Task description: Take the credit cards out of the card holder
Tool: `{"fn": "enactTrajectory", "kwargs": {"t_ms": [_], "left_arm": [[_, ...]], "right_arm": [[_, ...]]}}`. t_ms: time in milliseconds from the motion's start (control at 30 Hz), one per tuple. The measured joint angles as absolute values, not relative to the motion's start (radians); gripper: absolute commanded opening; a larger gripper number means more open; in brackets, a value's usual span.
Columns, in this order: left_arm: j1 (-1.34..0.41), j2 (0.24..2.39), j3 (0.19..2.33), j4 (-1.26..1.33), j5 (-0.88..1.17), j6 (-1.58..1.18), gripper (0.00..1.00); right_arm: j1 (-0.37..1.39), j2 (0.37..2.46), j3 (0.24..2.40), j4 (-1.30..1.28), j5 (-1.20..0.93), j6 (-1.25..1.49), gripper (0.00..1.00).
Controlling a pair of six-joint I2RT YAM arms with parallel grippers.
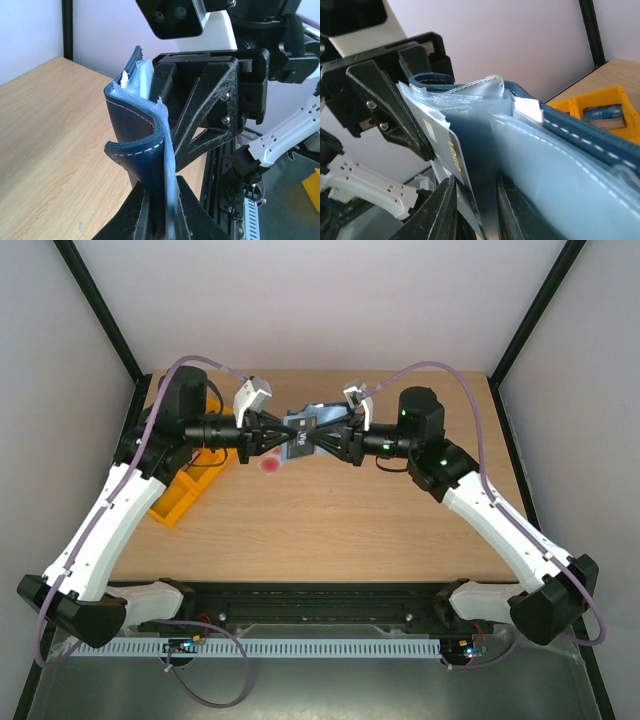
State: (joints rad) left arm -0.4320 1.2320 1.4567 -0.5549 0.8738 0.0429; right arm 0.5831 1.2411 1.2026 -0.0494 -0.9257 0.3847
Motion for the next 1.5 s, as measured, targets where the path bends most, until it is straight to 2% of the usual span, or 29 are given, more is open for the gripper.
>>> {"fn": "enactTrajectory", "kwargs": {"t_ms": [400,700,800,900,1067,1200,1500], "left_arm": [[-0.431,1.196,1.444,-0.546,0.955,0.097,0.02],[-0.43,1.194,1.411,-0.49,0.977,0.071,0.03],[-0.431,1.186,1.379,-0.439,0.984,0.038,0.03],[-0.43,1.177,1.348,-0.385,0.99,0.0,0.03],[-0.425,1.173,1.327,-0.331,0.991,-0.039,0.03],[-0.425,1.164,1.316,-0.308,0.995,-0.059,0.18],[-0.427,1.15,1.253,-0.235,1.011,-0.113,0.25]], "right_arm": [[0.583,1.196,1.285,-0.281,-0.946,0.118,0.2],[0.583,1.199,1.289,-0.297,-0.936,0.116,0.19],[0.583,1.203,1.285,-0.273,-0.944,0.146,0.15],[0.583,1.209,1.28,-0.24,-0.96,0.183,0.02],[0.579,1.214,1.279,-0.21,-1.004,0.223,0.01],[0.574,1.214,1.278,-0.197,-1.032,0.233,0.02],[0.568,1.209,1.26,-0.195,-1.037,0.233,0.01]]}}
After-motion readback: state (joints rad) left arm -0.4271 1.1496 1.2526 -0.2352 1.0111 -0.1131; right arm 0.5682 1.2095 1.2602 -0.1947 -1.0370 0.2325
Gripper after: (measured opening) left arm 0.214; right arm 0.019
